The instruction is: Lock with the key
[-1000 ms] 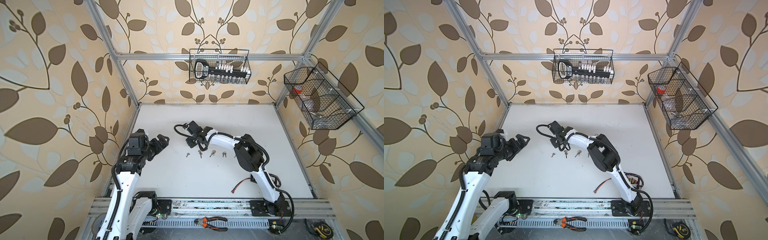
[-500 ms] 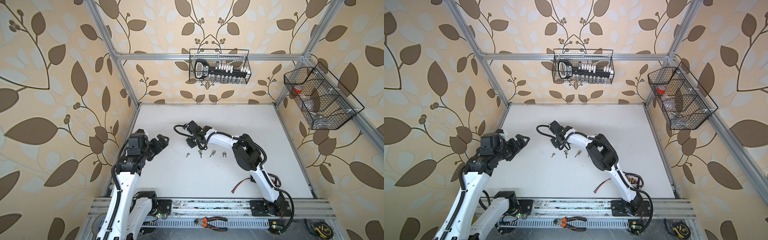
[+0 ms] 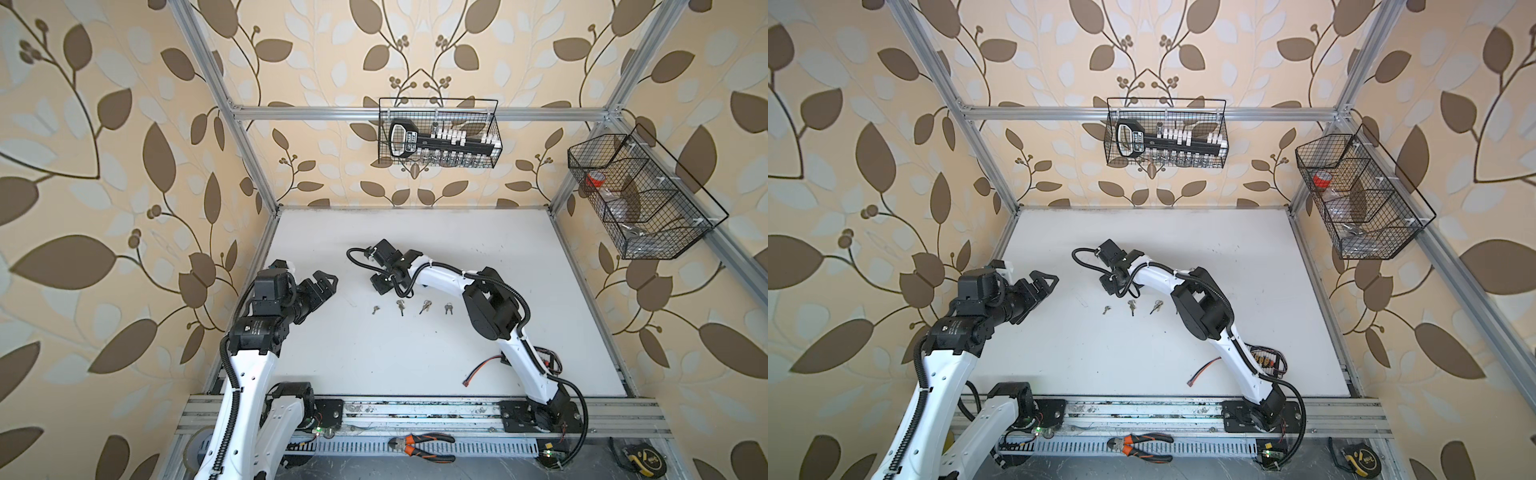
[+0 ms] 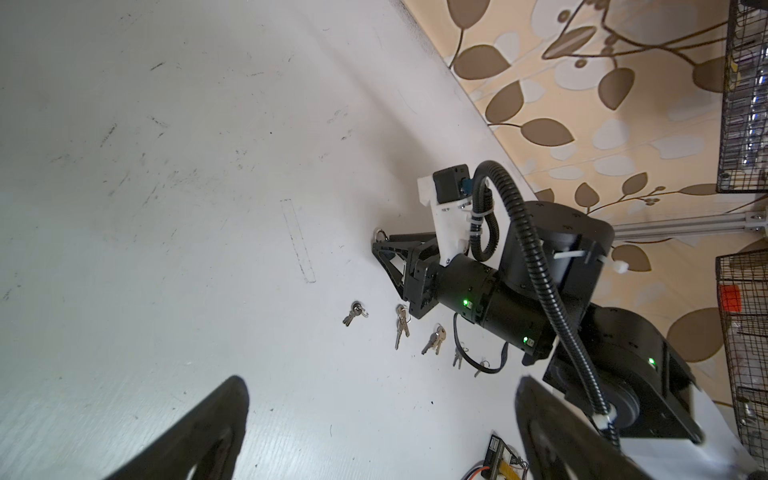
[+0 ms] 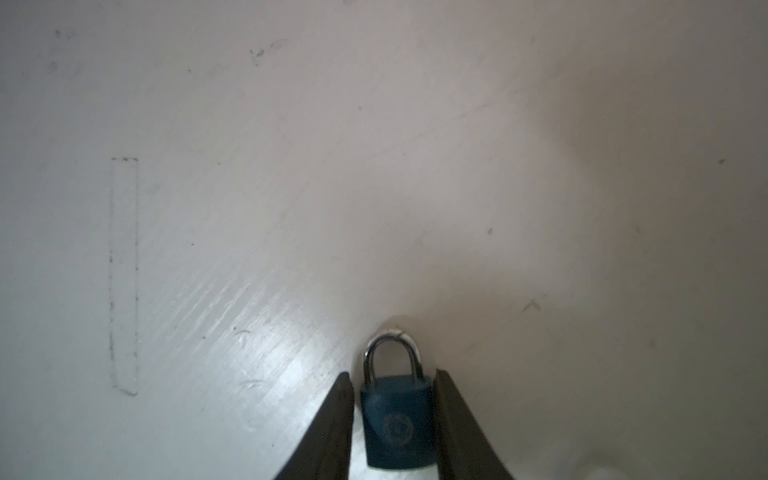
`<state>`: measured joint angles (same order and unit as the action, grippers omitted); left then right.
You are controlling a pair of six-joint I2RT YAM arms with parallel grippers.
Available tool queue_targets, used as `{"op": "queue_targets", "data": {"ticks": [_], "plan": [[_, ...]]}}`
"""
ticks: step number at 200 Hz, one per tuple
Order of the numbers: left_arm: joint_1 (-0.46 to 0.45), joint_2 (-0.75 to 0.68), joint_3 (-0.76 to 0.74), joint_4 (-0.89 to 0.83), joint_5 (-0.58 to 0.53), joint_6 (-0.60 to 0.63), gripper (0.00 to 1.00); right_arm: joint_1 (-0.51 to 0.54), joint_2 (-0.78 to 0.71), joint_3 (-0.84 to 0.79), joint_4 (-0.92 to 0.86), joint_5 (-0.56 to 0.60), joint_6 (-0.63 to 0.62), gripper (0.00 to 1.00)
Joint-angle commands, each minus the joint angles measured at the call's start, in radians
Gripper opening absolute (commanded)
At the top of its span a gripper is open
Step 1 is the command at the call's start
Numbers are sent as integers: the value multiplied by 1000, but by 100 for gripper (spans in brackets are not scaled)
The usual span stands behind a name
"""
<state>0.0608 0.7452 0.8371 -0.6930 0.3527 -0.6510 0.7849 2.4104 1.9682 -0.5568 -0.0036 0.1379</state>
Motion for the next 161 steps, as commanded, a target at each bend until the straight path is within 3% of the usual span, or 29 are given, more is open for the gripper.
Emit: {"op": "queue_targets", "data": {"ticks": [1, 43, 64, 81, 102, 118, 139, 161], "plan": [[13, -22, 67, -19, 41, 44, 99, -9, 16, 46, -37, -44, 5, 37], [7, -17, 91, 15, 87, 48, 99, -30, -136, -3, -15, -69, -1, 56], [-46, -5, 79, 83, 71, 17, 99, -55, -310, -159, 79, -62, 8, 76], [-183, 21, 70, 139, -43, 3, 99, -86, -482, -359, 213, -46, 35, 99], [-416, 98, 67, 220, -245, 19, 99, -132, -691, -624, 405, 2, 77, 100], [-546, 182, 73, 284, -384, 52, 99, -158, -831, -793, 538, 137, 127, 100], [-597, 263, 54, 402, -490, 97, 99, -201, -977, -986, 689, 298, 150, 100], [-599, 260, -41, 590, -615, 199, 99, -271, -1111, -1165, 837, 374, 120, 99]]}}
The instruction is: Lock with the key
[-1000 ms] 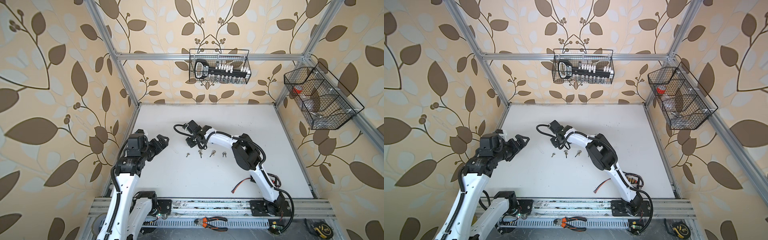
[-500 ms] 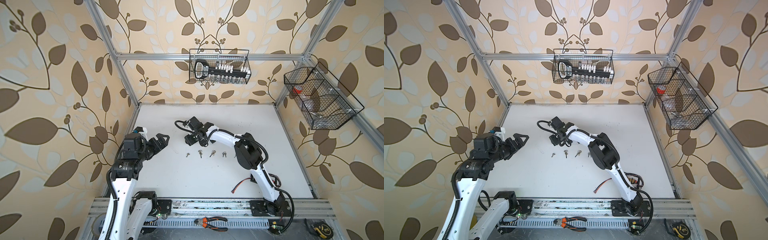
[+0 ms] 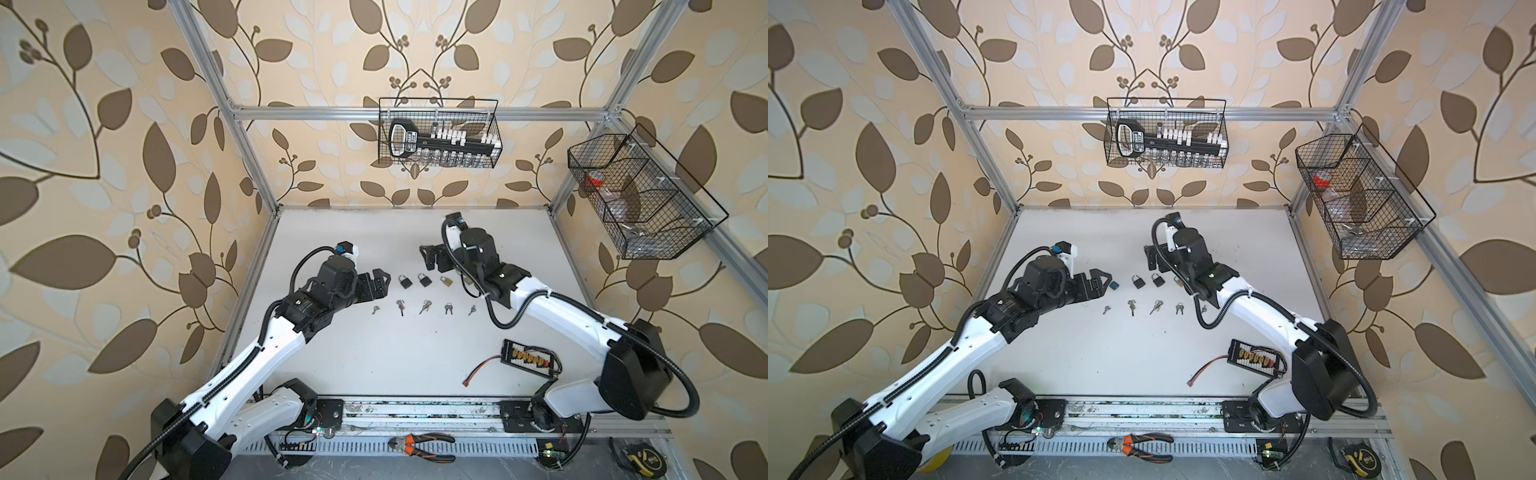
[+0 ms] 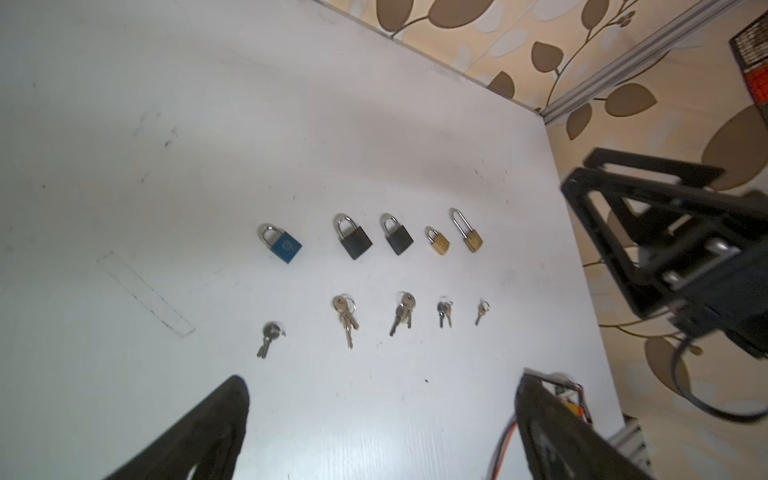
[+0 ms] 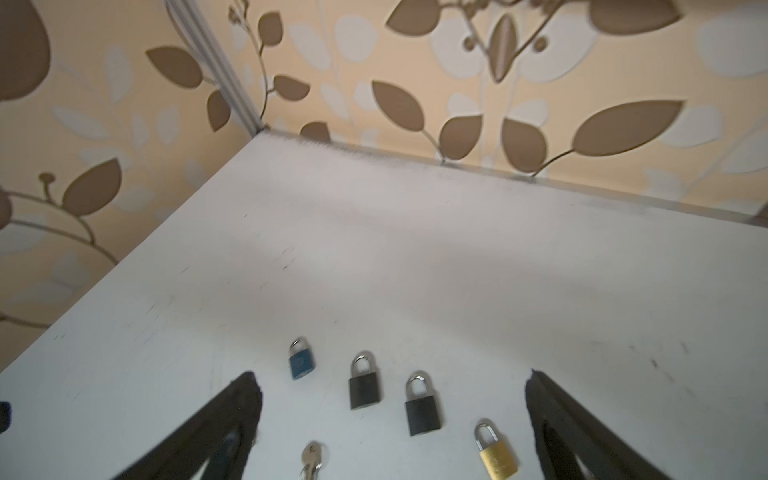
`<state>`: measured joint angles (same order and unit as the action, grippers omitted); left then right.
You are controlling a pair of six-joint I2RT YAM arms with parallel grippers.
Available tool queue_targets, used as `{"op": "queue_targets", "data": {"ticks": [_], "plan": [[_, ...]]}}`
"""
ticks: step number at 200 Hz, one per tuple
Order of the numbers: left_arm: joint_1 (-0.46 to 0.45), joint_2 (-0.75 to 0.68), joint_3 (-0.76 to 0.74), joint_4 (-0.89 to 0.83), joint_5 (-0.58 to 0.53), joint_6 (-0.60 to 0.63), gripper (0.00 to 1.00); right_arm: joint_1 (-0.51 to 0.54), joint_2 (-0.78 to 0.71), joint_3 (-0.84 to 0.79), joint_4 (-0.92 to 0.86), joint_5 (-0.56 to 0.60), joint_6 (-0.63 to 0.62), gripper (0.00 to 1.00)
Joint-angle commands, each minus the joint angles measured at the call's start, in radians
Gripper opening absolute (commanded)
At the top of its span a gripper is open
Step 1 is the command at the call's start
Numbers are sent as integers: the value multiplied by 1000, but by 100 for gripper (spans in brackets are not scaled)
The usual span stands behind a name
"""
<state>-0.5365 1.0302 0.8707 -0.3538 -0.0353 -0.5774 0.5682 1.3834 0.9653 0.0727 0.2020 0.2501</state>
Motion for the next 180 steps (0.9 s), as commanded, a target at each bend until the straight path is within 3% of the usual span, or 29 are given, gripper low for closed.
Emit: {"op": "queue_targets", "data": {"ticks": [1, 28, 56, 82, 115, 150, 180], "plan": [[-2, -27, -82, 259, -235, 131, 99, -56, -87, -170, 211, 171, 6, 99], [0, -94, -249, 506, -462, 331, 99, -179, -213, -365, 391, 189, -80, 99], [1, -174, -380, 606, -670, 518, 99, -338, -245, -462, 439, 146, -137, 99], [9, -193, -498, 641, -833, 545, 99, -418, -210, -533, 503, 160, -208, 99], [84, -65, -605, 792, -808, 551, 99, -477, -123, -580, 615, 98, -227, 99], [203, 80, -639, 980, -627, 599, 99, -535, -60, -599, 684, 45, -210, 99], [281, 166, -651, 1139, -491, 640, 99, -561, -4, -671, 872, -51, -192, 99]]}}
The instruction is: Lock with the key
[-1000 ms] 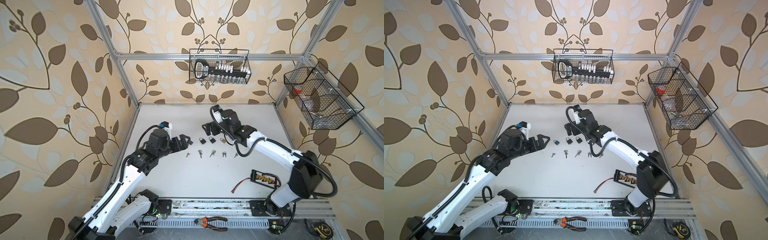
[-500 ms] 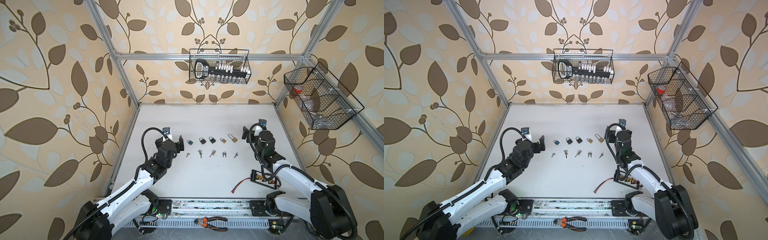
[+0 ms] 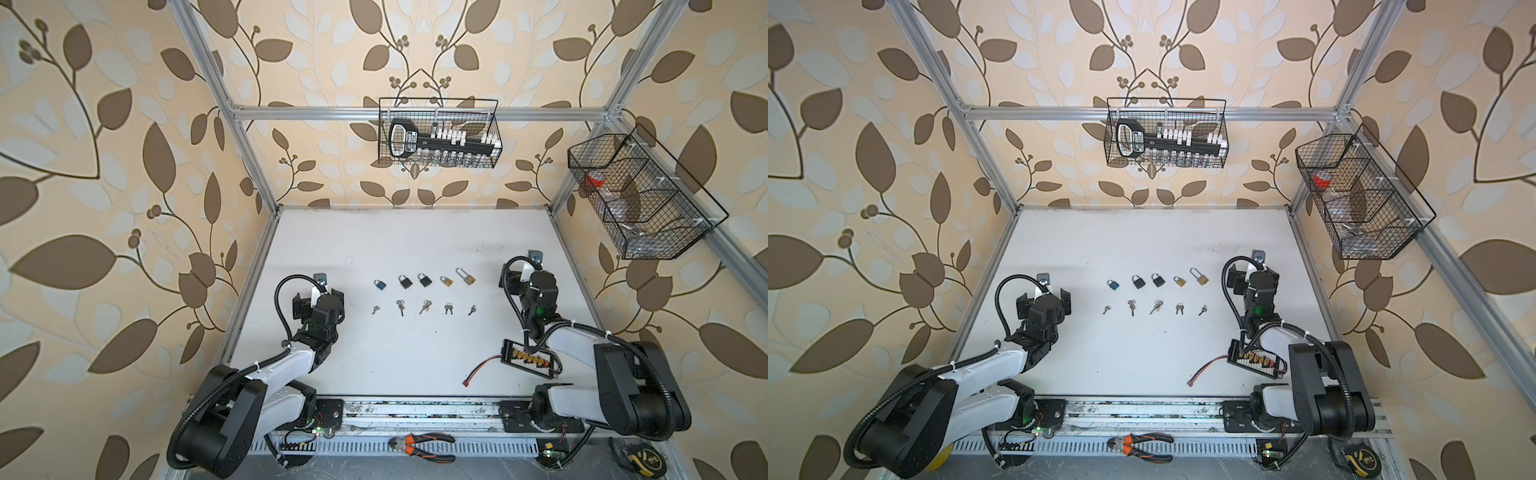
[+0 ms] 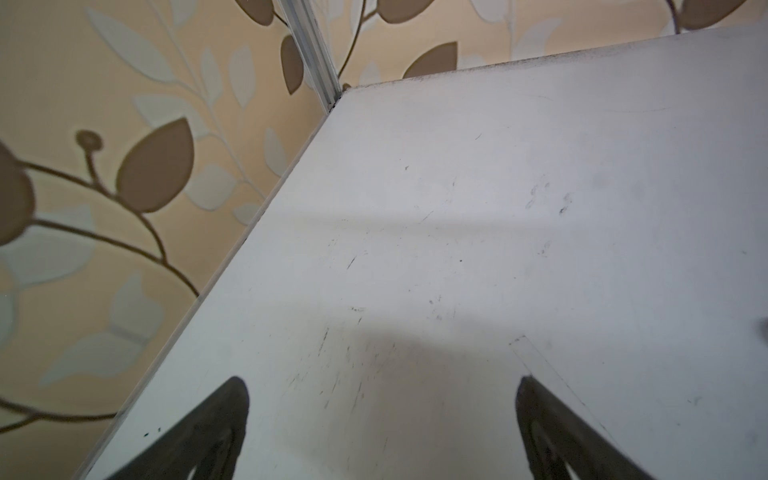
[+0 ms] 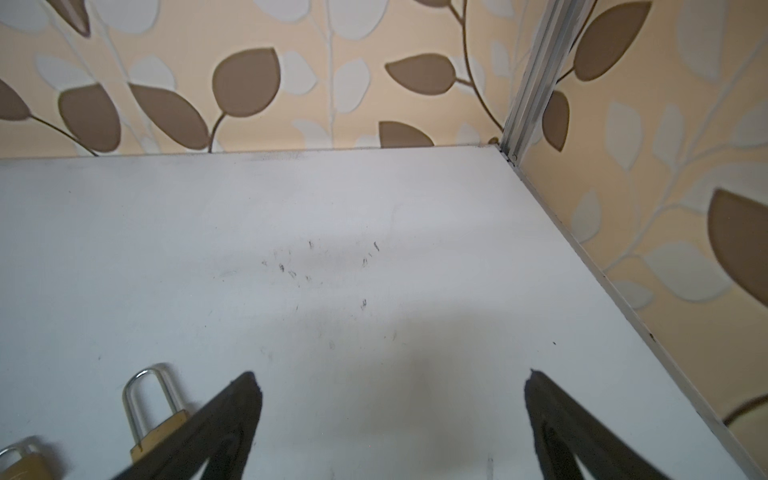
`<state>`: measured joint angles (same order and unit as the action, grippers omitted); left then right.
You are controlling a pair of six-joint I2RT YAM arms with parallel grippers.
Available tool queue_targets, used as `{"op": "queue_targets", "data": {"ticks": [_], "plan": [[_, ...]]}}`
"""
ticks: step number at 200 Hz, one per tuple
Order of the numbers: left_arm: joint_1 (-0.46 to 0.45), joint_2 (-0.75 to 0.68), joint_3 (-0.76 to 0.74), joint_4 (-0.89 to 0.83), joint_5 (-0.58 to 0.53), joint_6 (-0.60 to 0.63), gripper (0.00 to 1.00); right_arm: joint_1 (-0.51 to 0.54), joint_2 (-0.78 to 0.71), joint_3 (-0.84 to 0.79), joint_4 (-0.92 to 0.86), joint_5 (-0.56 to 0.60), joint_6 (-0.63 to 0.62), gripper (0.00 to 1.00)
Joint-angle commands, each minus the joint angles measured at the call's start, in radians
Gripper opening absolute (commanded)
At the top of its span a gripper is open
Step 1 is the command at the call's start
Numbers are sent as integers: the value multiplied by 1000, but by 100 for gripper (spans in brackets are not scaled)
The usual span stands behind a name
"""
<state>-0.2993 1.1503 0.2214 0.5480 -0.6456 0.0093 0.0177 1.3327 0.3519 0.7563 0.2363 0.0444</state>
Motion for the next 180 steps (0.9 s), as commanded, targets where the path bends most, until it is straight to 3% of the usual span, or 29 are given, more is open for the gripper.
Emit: {"op": "queue_targets", "data": {"ticks": [1, 28, 55, 111, 128, 156, 180], "plan": [[46, 49, -2, 242, 125, 54, 99, -11, 48, -61, 194, -86, 14, 99], [134, 178, 10, 358, 310, 25, 99, -10, 98, -105, 309, -106, 7, 99], [158, 332, 62, 383, 353, 27, 99, -10, 161, -138, 410, -112, 6, 99], [247, 344, 140, 237, 466, -30, 99, -14, 164, -129, 396, -117, 11, 99], [246, 332, 114, 273, 548, 5, 99, -14, 162, -132, 402, -121, 7, 99], [252, 324, 83, 323, 541, -9, 99, -13, 160, -137, 407, -165, -10, 99], [281, 355, 166, 194, 482, -63, 99, -14, 161, -130, 398, -175, -14, 99]]}}
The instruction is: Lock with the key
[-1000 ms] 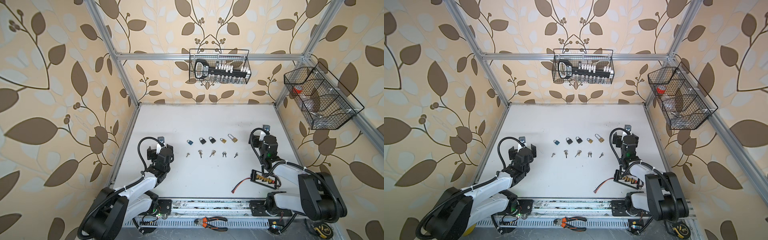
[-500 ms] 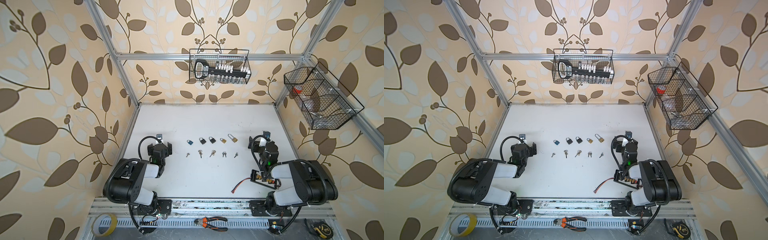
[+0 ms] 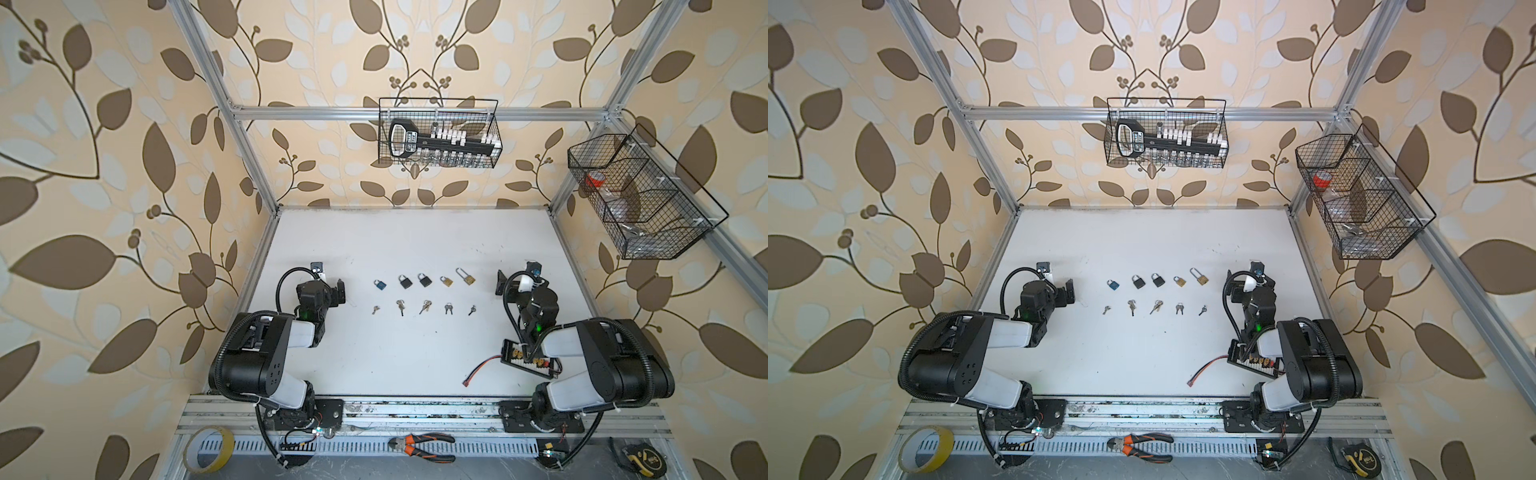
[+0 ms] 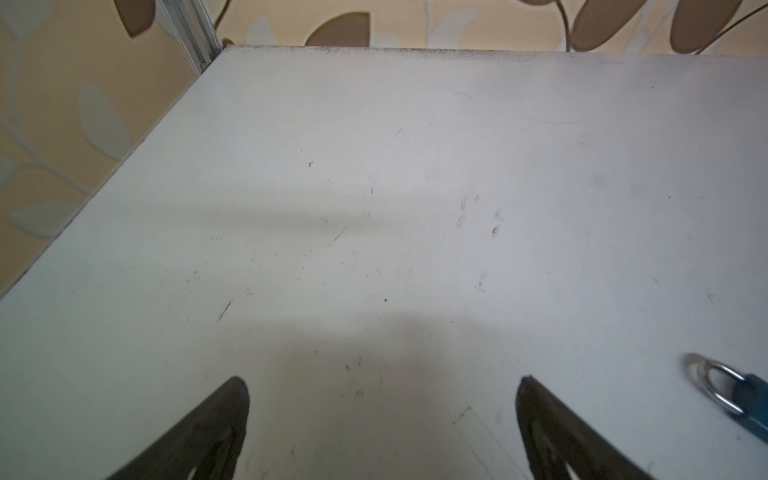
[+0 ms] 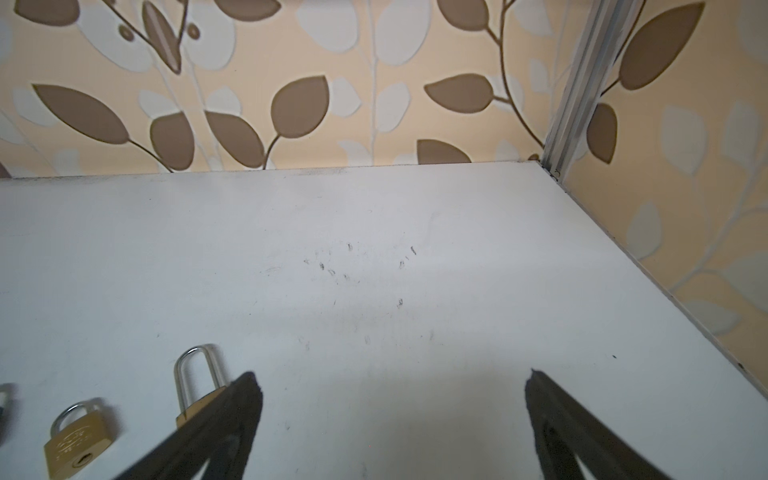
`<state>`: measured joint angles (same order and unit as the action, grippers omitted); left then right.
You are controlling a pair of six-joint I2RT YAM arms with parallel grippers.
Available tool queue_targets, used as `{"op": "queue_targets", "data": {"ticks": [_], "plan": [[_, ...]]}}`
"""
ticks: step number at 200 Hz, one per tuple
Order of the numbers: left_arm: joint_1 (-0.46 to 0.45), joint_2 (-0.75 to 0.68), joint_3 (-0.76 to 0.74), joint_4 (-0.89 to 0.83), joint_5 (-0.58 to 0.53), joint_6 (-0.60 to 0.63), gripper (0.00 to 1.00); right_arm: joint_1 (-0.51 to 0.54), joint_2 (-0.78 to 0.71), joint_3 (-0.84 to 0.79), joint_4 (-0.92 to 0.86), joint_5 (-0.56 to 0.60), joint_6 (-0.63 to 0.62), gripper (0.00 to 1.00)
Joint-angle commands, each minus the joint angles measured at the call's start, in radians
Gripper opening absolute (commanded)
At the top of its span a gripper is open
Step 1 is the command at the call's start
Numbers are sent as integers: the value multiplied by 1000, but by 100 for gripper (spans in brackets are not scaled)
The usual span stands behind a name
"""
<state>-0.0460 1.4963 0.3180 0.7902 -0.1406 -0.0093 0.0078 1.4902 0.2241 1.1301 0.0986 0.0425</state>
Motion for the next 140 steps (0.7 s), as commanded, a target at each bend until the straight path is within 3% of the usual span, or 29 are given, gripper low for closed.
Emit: {"op": "queue_targets", "data": {"ticks": [1, 140], "plan": [[28, 9, 69, -46, -24, -44, 99, -5, 4, -3, 23, -38, -12, 99], [16, 0, 68, -53, -32, -34, 99, -11, 5, 4, 13, -54, -9, 100]]}}
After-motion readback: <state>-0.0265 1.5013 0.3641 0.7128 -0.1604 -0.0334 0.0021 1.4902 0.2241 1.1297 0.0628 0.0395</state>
